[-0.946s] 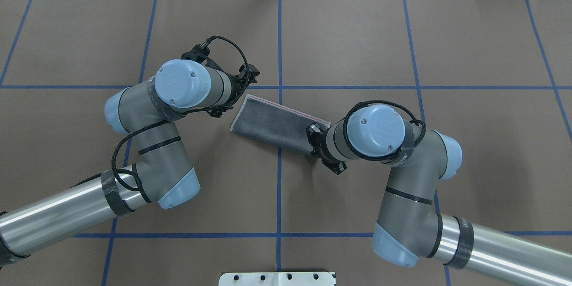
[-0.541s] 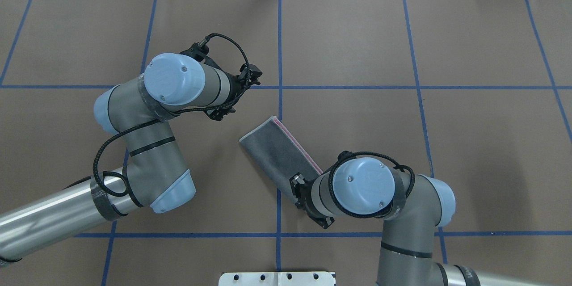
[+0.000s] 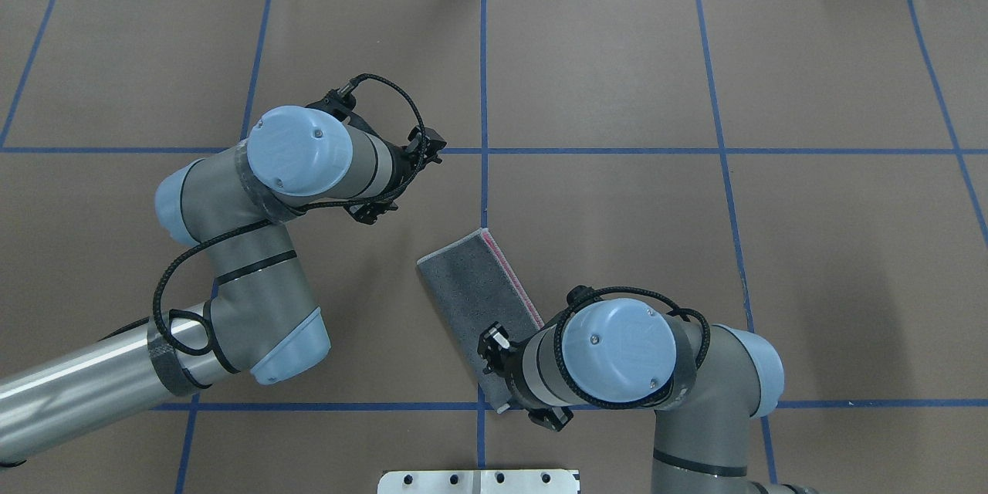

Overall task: Fold towel twice with both arms
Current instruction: 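Release and raise the right gripper while the left gripper pushes the towel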

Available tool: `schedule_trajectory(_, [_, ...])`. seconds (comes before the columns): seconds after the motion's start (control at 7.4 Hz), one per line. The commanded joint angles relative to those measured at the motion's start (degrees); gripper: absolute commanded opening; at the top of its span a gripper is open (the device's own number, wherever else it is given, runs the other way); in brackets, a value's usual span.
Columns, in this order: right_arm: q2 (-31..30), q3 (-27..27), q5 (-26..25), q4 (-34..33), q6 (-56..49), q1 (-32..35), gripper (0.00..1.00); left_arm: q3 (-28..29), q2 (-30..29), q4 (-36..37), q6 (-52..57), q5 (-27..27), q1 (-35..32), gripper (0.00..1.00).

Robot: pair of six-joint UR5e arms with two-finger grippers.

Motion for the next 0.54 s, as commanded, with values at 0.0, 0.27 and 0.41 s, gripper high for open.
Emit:
schedule_trajectory(0.0, [-0.05,-0.36,-0.04,0.01,-2.64,8.72,1.0,-1.78,2.57,0.01,0.13,0.66,4.28,0.98])
schedule_trajectory(0.27, [0.04,-3.15,-0.21,0.36,-9.74,14.54,1.0,-1.62,2.94,0.01,0.13,1.11,8.77,0.78])
schedule_trajectory(0.41, [0.3,-5.52,-0.21,0.79,-11.43,14.91,1.0,-1.7,3.03,0.01,0.13,1.72,9.49,0.68])
